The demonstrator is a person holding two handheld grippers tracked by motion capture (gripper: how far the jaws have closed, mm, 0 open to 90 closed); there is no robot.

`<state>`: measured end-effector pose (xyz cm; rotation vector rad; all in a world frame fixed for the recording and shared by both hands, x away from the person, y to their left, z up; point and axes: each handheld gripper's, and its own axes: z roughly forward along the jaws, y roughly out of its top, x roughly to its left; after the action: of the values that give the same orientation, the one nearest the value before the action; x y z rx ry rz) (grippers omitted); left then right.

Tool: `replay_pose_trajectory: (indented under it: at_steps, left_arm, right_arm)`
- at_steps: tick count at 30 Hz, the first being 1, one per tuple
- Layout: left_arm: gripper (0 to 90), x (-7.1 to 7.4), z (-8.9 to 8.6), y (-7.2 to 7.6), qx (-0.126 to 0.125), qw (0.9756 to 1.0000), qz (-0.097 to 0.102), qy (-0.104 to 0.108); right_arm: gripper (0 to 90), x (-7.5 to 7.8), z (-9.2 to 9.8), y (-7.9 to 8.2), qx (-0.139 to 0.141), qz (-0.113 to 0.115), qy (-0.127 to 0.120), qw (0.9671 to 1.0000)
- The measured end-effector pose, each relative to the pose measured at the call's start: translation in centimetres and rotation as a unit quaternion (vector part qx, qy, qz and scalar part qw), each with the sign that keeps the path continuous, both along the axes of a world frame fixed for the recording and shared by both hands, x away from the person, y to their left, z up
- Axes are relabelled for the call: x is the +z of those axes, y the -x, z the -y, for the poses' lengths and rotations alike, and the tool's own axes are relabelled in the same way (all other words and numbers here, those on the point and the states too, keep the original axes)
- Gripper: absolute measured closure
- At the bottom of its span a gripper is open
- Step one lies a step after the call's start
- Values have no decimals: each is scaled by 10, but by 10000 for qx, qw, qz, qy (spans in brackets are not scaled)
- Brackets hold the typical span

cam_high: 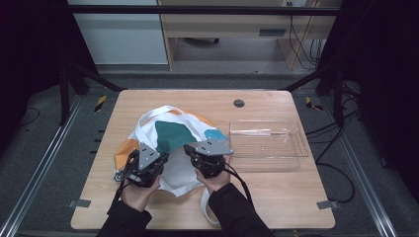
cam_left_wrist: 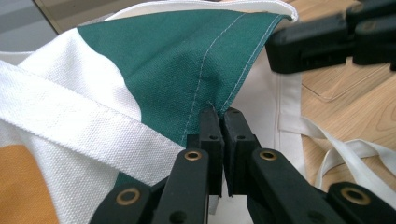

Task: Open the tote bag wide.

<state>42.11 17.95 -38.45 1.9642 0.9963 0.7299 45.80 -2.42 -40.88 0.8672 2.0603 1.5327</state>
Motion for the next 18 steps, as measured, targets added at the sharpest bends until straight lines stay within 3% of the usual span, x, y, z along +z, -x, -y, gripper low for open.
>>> replay_pose_trajectory:
  at_steps: [6,8,18]
  left_arm:
    - [874,6,-5,2,-43,9998,23,183]
    - [875,11,-8,4,-35,9996,93,275]
    - [879,22,-18,7,-55,9986,173,506]
  right_arm:
    - [900,-12,0,3,64,-137,129,9998]
    - [900,-24,0,1,26,-341,235,9991]
    - [900,-60,-9,-2,36,-764,664,9949]
